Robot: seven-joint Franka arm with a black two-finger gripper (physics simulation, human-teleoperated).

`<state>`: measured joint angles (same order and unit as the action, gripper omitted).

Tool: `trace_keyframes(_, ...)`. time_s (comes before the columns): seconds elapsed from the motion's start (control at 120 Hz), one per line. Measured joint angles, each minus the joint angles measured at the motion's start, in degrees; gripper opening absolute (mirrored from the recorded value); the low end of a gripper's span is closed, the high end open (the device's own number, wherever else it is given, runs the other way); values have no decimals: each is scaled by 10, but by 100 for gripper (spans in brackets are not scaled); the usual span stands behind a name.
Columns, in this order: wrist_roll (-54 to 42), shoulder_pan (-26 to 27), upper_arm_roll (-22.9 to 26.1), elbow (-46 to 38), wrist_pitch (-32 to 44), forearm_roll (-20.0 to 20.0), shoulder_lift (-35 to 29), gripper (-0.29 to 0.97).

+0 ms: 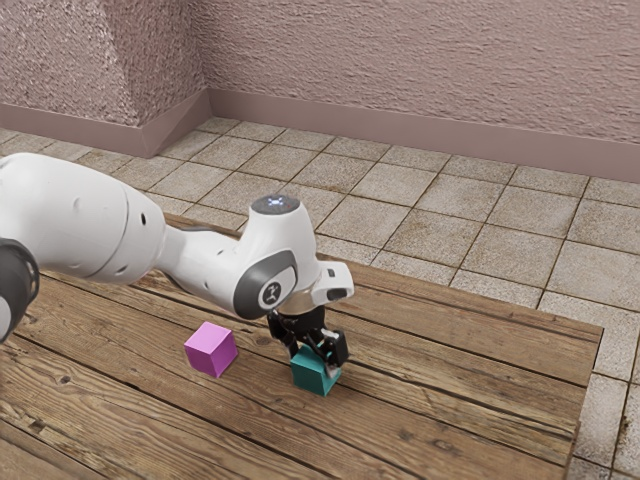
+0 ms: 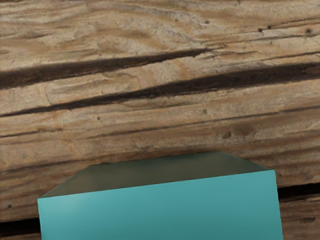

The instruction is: Pick up the blue block with one arm, and put the blue block on the pink block with one arm

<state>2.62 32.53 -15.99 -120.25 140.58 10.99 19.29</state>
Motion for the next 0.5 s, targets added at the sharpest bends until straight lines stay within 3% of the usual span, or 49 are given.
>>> trace_keyframes(0.317, 4, 3, 0, 0, 1, 8, -2, 39)
trace_keyframes(0.5, 8, 5, -1, -1, 1, 6, -5, 36)
